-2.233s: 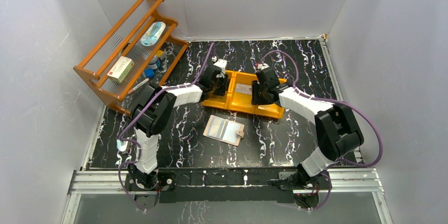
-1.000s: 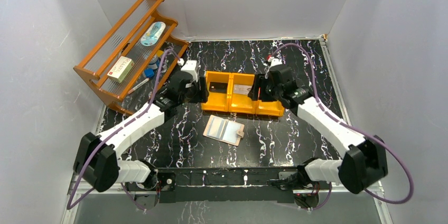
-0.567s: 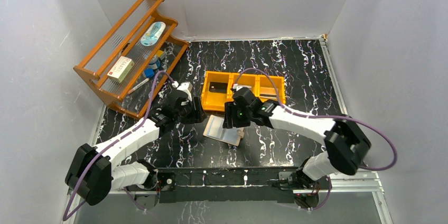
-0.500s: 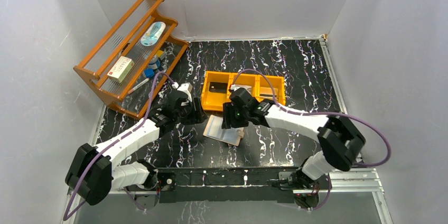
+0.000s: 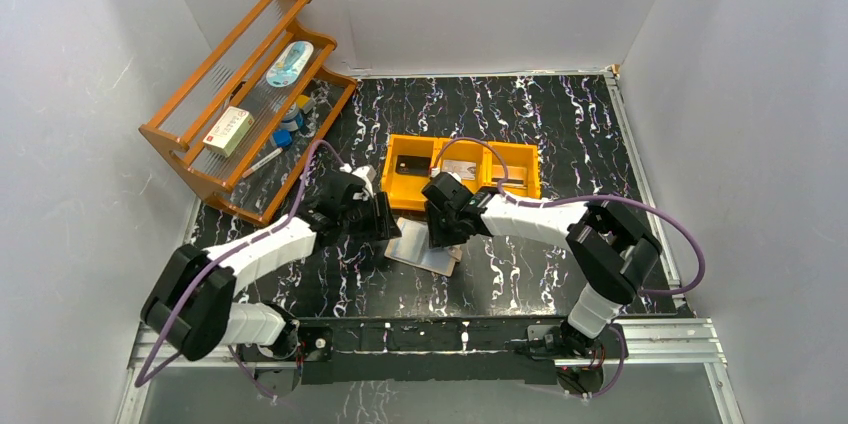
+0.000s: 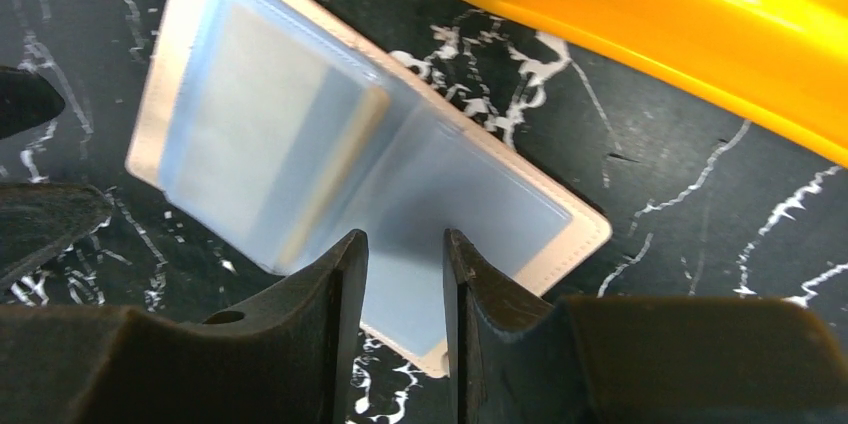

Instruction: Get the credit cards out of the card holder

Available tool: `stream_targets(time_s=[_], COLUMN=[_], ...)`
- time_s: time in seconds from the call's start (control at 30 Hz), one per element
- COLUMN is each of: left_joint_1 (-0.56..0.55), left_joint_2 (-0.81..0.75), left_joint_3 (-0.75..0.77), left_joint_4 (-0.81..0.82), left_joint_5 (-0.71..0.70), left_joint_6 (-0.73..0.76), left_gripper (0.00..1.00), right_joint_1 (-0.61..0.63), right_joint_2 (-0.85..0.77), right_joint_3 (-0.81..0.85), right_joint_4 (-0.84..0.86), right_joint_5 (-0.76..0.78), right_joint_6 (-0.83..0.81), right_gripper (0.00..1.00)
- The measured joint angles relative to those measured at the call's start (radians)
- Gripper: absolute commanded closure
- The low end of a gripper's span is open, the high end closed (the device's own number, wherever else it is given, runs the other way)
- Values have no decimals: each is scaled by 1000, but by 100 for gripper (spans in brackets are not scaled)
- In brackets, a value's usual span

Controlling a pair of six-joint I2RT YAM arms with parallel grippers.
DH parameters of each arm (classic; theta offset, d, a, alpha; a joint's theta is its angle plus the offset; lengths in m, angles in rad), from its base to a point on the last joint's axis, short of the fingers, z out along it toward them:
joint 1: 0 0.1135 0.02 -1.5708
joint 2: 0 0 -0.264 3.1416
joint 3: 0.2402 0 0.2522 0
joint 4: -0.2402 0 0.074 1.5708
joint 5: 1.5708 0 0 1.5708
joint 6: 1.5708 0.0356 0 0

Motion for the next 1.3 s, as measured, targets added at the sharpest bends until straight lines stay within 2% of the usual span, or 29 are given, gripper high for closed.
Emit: stream_targets(time_s=[0.3, 0.7, 0.87, 1.0, 1.3], left_joint_1=[-2, -61, -83, -84, -84], left_joint_2=[156, 140, 49, -13, -135], left_joint_3=[1, -19, -72, -77, -69], left_joint_4=[45, 52, 55, 27, -130], left_joint_5=[132, 173, 172, 127, -141], left_joint_6=[18, -6, -47, -55, -66], left_gripper=[53, 67, 67, 63, 55], right_joint_1=[0, -13, -10, 13, 97], right_joint_2=[-6, -11, -26, -30, 4], right_joint_3=[-18, -14, 1, 30, 131], right_joint_4=[-32, -42, -32, -36, -86], right_joint_5=[77, 73, 29, 40, 141], right_joint_6=[1, 3, 24, 36, 82], right_gripper=[59, 56, 46, 40, 34])
